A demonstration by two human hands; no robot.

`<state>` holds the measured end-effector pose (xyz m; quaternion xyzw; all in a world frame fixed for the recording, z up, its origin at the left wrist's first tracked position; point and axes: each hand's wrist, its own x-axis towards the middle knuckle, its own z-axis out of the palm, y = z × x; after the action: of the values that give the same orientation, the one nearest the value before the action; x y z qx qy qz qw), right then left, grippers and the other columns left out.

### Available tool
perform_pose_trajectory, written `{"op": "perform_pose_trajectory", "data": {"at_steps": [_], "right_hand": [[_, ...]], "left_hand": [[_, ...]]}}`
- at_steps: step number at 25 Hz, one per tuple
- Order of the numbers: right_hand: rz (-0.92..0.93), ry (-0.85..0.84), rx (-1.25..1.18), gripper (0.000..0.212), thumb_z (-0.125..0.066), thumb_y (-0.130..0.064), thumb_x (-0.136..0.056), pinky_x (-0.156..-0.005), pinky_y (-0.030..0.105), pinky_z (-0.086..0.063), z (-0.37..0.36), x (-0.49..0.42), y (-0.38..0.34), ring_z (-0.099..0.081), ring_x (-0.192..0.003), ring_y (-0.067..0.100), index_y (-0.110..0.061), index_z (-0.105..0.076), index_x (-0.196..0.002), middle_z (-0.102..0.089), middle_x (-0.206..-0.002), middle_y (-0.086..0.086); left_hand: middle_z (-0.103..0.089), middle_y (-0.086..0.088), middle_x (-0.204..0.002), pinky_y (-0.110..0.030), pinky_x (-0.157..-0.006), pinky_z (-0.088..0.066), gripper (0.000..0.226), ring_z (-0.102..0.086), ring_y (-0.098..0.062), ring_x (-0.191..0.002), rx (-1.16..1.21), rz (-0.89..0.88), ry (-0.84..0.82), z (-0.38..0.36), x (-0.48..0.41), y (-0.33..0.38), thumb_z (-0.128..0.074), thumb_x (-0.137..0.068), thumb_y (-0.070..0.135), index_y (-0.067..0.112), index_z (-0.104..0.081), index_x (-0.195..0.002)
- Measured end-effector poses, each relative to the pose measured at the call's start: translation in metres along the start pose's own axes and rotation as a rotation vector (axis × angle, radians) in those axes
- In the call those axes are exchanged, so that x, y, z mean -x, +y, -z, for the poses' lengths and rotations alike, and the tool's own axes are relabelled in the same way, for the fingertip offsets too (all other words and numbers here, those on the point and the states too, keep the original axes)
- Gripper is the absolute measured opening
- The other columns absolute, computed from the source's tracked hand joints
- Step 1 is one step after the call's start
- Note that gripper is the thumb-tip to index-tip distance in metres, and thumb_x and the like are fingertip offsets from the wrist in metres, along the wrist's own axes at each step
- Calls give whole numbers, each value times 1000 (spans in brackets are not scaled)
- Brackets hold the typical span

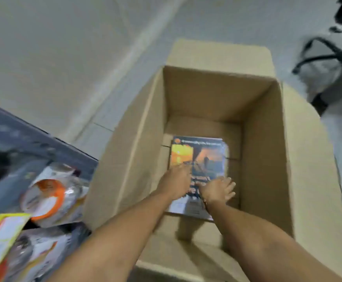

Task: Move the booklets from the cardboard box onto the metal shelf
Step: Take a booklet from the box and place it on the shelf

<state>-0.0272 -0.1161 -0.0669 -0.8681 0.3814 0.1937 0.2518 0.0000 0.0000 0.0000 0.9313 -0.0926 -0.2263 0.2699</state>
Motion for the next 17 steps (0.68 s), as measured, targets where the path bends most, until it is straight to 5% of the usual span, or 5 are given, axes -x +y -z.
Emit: {"op": "perform_pose_trajectory", "data": {"at_steps": [4,6,9,13,17], "right_hand": [[-171,-110,-53,97,-77,-45,-68,-108,47,-32,-15,-24,14,-29,-132,34,0,-26,-137,-33,-143,17],[-172,-110,-76,89,-79,-41,-69,-101,46,-39,-23,-30,19,-35,-125,34,1,-33,-132,-39,-134,17],[-150,-87,-98,81,-79,-40,-68,-98,44,-42,-26,-40,28,-40,-121,35,2,-40,-126,-43,-129,17],[-137,-18,-122,74,-81,-34,-68,-99,43,-41,-24,-39,28,-43,-121,35,0,-42,-120,-46,-127,18],[-269,106,-285,71,-86,-24,-62,-97,52,-43,-16,-23,32,-46,-118,39,0,-48,-116,-51,-123,21]], "left_hand": [[-57,-20,-127,-41,-94,-47,46,-56,-36,-116,21,627,-11,-50,-36,-42,-55,-81,21,2,-48,-122],[-55,-19,-130,-37,-93,-46,46,-54,-35,-117,71,760,-113,-62,-41,-52,-56,-85,22,0,-47,-124],[-64,-17,-115,-34,-81,-48,32,-60,-33,-104,100,819,-118,-69,-49,-59,-58,-84,19,2,-57,-110],[-65,-17,-114,-36,-87,-50,33,-61,-34,-103,167,896,-29,-68,-53,-57,-67,-76,18,3,-61,-105],[-62,-19,-115,-38,-86,-50,32,-60,-35,-105,178,759,33,-54,-42,-47,-66,-77,12,5,-56,-107]]}}
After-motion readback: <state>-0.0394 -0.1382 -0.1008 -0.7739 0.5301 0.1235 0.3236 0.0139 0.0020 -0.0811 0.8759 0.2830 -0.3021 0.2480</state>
